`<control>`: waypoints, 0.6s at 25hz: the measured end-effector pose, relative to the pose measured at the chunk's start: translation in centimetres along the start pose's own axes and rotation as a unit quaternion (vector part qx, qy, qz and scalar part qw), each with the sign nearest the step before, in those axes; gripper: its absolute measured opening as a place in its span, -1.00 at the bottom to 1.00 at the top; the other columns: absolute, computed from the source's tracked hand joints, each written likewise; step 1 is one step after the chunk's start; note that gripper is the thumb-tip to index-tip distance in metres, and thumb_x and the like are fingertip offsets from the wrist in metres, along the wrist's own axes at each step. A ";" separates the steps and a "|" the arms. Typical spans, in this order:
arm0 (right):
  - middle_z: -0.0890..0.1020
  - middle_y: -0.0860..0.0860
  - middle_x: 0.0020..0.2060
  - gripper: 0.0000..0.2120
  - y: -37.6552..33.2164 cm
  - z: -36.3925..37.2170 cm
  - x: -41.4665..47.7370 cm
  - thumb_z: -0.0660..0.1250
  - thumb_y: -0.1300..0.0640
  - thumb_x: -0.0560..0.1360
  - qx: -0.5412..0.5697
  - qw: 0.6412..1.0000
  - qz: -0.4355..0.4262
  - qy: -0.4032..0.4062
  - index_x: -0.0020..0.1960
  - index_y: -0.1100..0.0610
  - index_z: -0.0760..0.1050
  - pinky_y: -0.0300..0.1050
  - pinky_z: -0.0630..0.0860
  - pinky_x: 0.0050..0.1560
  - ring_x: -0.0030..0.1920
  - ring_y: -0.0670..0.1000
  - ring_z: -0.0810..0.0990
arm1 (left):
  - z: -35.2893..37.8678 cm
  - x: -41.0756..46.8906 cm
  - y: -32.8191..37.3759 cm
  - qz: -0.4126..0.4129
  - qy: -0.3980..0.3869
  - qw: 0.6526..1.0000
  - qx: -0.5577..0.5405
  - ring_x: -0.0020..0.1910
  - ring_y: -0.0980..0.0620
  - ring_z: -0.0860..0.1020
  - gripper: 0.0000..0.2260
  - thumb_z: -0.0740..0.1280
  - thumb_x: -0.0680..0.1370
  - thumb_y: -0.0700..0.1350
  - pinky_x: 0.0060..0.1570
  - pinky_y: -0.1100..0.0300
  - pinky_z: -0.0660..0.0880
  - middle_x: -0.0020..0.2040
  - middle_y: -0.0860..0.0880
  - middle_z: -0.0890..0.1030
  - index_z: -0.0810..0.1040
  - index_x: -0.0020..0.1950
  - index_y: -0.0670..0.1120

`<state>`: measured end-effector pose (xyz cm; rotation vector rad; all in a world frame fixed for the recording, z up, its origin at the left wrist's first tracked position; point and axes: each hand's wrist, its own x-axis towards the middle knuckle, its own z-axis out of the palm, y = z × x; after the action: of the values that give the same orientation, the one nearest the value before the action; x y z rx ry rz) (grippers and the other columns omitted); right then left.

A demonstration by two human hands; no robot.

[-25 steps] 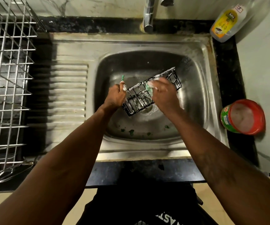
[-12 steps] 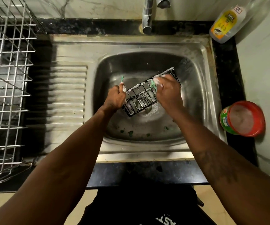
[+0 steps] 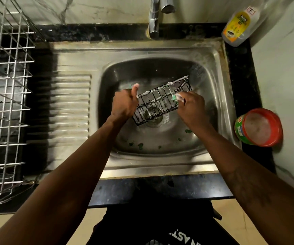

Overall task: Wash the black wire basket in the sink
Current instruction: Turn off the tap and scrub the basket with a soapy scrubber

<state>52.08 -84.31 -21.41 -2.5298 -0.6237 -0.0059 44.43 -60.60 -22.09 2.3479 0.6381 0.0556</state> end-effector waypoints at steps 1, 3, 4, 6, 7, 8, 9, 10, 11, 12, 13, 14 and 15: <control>0.70 0.12 -0.04 -0.71 -0.6 0.1 0.4 0.27 0.25 0.49 -0.002 1.000 -0.002 -0.006 0.13 0.15 0.66 -0.12 0.54 -0.04 -0.07 0.11 0.64 | 0.2 0.2 1.4 0.015 0.007 0.999 0.050 -0.44 -0.05 0.55 -0.41 0.00 0.69 0.25 -0.33 0.09 0.53 -0.40 -0.02 0.57 0.50 -0.32 -0.11; 0.70 0.12 -0.11 -0.73 -2.0 0.3 0.6 0.26 0.24 0.43 -0.006 1.000 -0.020 -0.024 0.04 0.15 0.67 -0.06 0.56 -0.14 -0.14 0.14 0.63 | 1.1 0.5 4.7 0.071 -0.003 0.989 0.132 -0.38 -0.06 0.54 -0.45 0.01 0.68 0.25 -0.30 0.09 0.52 -0.35 0.00 0.55 0.54 -0.22 -0.08; 0.69 0.12 -0.14 -0.73 -2.6 0.5 0.4 0.25 0.23 0.41 -0.010 0.999 -0.028 -0.030 0.01 0.16 0.66 -0.03 0.57 -0.18 -0.17 0.15 0.62 | 1.8 0.6 6.2 0.091 -0.008 0.982 0.166 -0.35 -0.08 0.54 -0.47 0.01 0.70 0.22 -0.30 0.11 0.47 -0.33 -0.02 0.55 0.57 -0.16 -0.08; 0.70 0.13 -0.15 -0.74 -3.1 0.4 0.4 0.26 0.25 0.42 -0.008 1.000 -0.023 0.003 0.02 0.18 0.67 0.00 0.59 -0.19 -0.18 0.17 0.64 | 3.1 0.7 8.0 0.088 -0.010 0.972 0.217 -0.29 -0.17 0.60 -0.47 -0.02 0.71 0.17 -0.29 0.12 0.36 -0.27 -0.11 0.62 0.62 -0.08 -0.10; 0.70 0.14 -0.13 -0.74 -2.9 0.4 1.0 0.27 0.27 0.44 -0.006 0.999 -0.013 0.033 0.04 0.19 0.68 0.01 0.60 -0.16 -0.16 0.17 0.65 | 3.4 0.6 8.2 0.075 -0.007 0.969 0.236 -0.26 -0.20 0.63 -0.46 -0.03 0.70 0.17 -0.29 0.12 0.34 -0.24 -0.14 0.66 0.63 -0.07 -0.09; 0.71 0.15 -0.10 -0.74 -2.5 0.3 2.1 0.28 0.28 0.46 -0.005 0.998 -0.001 0.056 0.06 0.20 0.68 0.02 0.61 -0.11 -0.13 0.16 0.66 | 3.7 0.6 8.0 0.066 0.000 0.967 0.247 -0.26 -0.20 0.64 -0.45 -0.05 0.70 0.17 -0.29 0.12 0.32 -0.24 -0.15 0.67 0.64 -0.07 -0.08; 0.70 0.15 -0.08 -0.74 -2.1 0.2 3.3 0.28 0.29 0.48 -0.003 0.998 0.008 0.067 0.08 0.20 0.69 0.02 0.61 -0.08 -0.10 0.16 0.66 | 3.8 0.6 7.7 0.061 0.008 0.966 0.250 -0.31 -0.18 0.61 -0.44 -0.05 0.70 0.18 -0.30 0.13 0.30 -0.25 -0.14 0.67 0.65 -0.08 -0.07; 0.70 0.15 -0.07 -0.75 -1.9 0.0 4.2 0.28 0.29 0.49 0.003 0.998 0.008 0.067 0.07 0.21 0.69 0.02 0.62 -0.07 -0.10 0.15 0.66 | 3.8 0.7 7.5 0.061 0.012 0.966 0.250 -0.37 -0.15 0.56 -0.43 -0.06 0.70 0.18 -0.31 0.14 0.28 -0.28 -0.13 0.66 0.65 -0.10 -0.07; 0.69 0.16 -0.07 -0.75 -1.5 -0.1 4.7 0.28 0.30 0.50 0.008 0.998 0.003 0.057 0.07 0.22 0.69 -0.01 0.62 -0.08 -0.11 0.15 0.66 | 3.8 0.6 7.4 0.063 0.014 0.966 0.249 -0.43 -0.10 0.47 -0.43 -0.07 0.70 0.18 -0.33 0.15 0.27 -0.31 -0.12 0.63 0.64 -0.13 -0.07; 0.68 0.16 -0.07 -0.75 -1.1 -0.1 4.6 0.28 0.32 0.51 0.009 0.999 -0.003 0.045 0.08 0.23 0.69 -0.10 0.61 -0.09 -0.12 0.12 0.65 | 3.8 0.6 7.5 0.065 0.016 0.966 0.250 -0.47 -0.05 0.40 -0.42 -0.08 0.70 0.18 -0.36 0.18 0.25 -0.36 -0.09 0.59 0.62 -0.16 -0.07; 0.67 0.15 -0.06 -0.75 -0.7 -0.2 3.8 0.29 0.33 0.51 0.010 0.999 -0.001 0.035 0.10 0.23 0.69 -0.27 0.55 -0.11 -0.11 0.07 0.62 | 3.8 0.5 7.6 0.068 0.014 0.966 0.249 -0.51 0.00 0.35 -0.41 -0.09 0.70 0.18 -0.41 0.20 0.22 -0.42 -0.05 0.53 0.59 -0.19 -0.07; 0.66 0.15 -0.04 -0.74 -0.3 -0.3 2.4 0.30 0.35 0.51 0.006 0.999 0.013 0.030 0.13 0.22 0.68 -0.41 0.44 -0.11 -0.10 0.04 0.60 | 3.8 0.5 7.6 0.074 0.012 0.966 0.246 -0.54 0.05 0.31 -0.41 -0.10 0.71 0.18 -0.45 0.22 0.16 -0.46 -0.01 0.44 0.56 -0.22 -0.07; 0.65 0.15 -0.02 -0.73 0.1 -0.4 0.7 0.31 0.35 0.50 0.003 0.999 0.034 0.033 0.14 0.21 0.67 -0.45 0.36 -0.10 -0.08 0.04 0.59 | 3.7 0.5 7.5 0.079 0.009 0.967 0.242 -0.55 0.09 0.29 -0.42 -0.10 0.71 0.17 -0.47 0.23 0.12 -0.49 0.03 0.37 0.54 -0.24 -0.06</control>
<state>52.86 -84.31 -21.03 -2.5334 -0.5122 -0.0629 48.90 -67.46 -20.15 2.8707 0.5139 -0.0095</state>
